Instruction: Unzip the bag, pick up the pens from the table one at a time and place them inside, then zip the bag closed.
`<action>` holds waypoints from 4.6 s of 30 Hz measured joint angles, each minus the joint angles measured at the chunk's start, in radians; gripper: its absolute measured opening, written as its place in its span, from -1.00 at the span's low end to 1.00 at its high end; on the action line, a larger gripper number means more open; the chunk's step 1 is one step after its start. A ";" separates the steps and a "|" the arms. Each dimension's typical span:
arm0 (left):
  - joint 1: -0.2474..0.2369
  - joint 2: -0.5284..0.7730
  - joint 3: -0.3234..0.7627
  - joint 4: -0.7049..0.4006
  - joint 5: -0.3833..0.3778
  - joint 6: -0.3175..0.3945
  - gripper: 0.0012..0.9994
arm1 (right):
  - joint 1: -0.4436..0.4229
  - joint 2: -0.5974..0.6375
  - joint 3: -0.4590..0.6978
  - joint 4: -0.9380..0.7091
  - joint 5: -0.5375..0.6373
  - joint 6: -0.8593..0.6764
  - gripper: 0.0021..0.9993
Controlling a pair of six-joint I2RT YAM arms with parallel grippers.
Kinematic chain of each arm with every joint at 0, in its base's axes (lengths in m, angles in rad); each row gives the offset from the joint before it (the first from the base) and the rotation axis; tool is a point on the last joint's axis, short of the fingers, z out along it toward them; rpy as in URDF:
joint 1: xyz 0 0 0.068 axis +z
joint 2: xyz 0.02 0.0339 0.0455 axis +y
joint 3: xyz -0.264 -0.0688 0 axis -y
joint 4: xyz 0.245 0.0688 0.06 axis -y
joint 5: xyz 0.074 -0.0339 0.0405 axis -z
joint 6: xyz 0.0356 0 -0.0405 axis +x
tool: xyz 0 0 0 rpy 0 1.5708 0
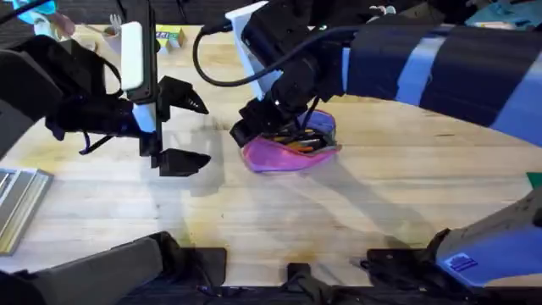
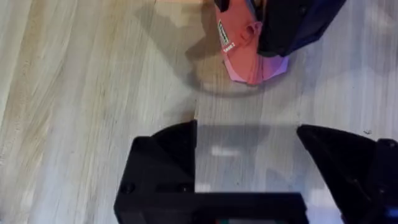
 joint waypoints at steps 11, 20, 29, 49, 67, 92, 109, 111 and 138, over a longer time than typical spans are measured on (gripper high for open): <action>0.000 0.000 0.000 0.000 0.000 0.000 0.99 | 0.014 0.000 0.000 0.005 -0.001 -0.001 -0.20; 0.000 0.000 0.000 0.000 0.000 0.000 0.99 | 0.018 0.000 0.000 0.009 -0.005 0.000 -0.93; 0.000 0.000 0.000 0.000 0.000 0.000 0.99 | 0.018 0.000 0.000 0.009 -0.005 0.000 -0.94; 0.000 0.000 0.000 0.000 0.000 0.000 0.99 | 0.019 -0.076 -0.001 0.011 -0.004 0.008 -0.94; 0.000 0.000 0.000 -0.065 0.008 0.000 0.99 | 0.018 -0.076 -0.001 0.015 -0.004 0.008 -0.94; 0.000 0.176 0.000 -0.100 0.161 0.000 0.99 | 0.018 -0.076 -0.001 0.017 -0.004 0.008 -0.94; -0.157 0.394 0.000 0.069 0.318 0.019 0.99 | 0.018 -0.076 -0.001 0.017 -0.004 0.008 -0.94; -0.169 0.395 0.000 0.089 0.330 0.018 0.99 | 0.019 -0.076 -0.001 0.017 -0.004 0.008 -0.94; -0.294 0.395 -0.001 0.206 0.345 -0.139 -0.91 | 0.020 -0.076 -0.001 0.020 0.048 0.009 -0.94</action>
